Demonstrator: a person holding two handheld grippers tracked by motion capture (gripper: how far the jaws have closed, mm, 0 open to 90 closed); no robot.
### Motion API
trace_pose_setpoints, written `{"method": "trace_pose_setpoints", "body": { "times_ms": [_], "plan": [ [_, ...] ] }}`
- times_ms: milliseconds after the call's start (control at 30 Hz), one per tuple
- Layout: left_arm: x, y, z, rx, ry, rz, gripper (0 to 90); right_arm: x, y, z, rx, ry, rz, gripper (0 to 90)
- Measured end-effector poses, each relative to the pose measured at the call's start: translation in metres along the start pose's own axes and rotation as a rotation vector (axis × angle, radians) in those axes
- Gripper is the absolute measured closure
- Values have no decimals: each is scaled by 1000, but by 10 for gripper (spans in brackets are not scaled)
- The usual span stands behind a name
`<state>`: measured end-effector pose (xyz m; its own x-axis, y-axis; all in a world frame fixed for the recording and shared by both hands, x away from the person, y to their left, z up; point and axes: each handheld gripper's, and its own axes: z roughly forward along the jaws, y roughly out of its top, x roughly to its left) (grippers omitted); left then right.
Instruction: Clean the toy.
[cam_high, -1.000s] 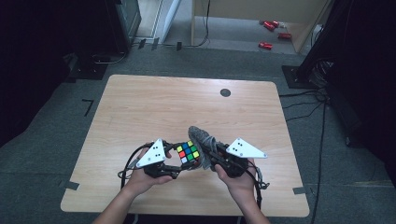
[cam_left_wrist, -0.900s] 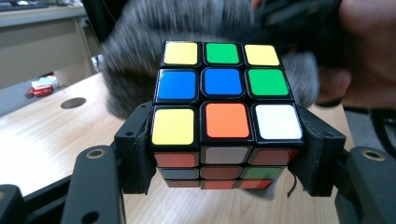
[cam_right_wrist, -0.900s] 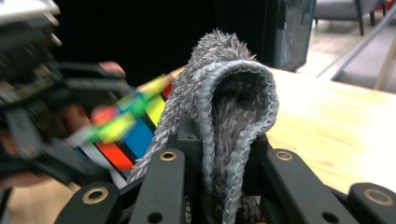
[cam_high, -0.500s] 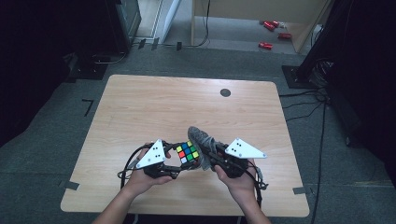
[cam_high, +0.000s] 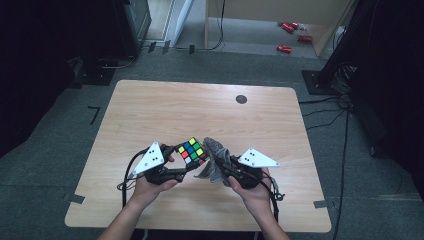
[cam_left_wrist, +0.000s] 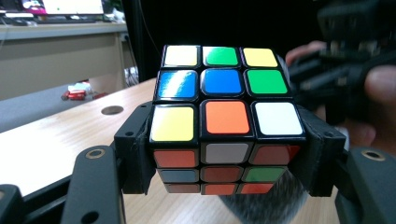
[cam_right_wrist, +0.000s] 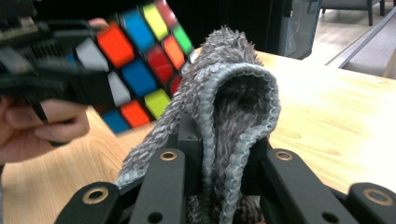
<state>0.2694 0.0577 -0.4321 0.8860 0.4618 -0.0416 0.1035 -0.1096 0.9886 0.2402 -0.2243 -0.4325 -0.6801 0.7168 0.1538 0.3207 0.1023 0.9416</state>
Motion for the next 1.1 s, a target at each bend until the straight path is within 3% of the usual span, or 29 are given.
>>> {"method": "trace_pose_setpoints", "body": {
  "times_ms": [167,500,767,1000,1100],
  "plan": [
    [4,2,-4,-51,-32,-61,351,7,-8,9,30,26,-46,767],
    [2,0,1,-17,-39,-61,351,34,-21,27,65,85,-192,757],
    [5,-1,1,-20,-39,-79,352,22,-16,18,6,28,-186,756],
    [3,-1,2,-17,-44,-84,351,38,-22,28,40,69,-235,749],
    [4,-1,1,-17,-42,-84,351,36,-21,27,35,62,-243,750]
  ]
}}
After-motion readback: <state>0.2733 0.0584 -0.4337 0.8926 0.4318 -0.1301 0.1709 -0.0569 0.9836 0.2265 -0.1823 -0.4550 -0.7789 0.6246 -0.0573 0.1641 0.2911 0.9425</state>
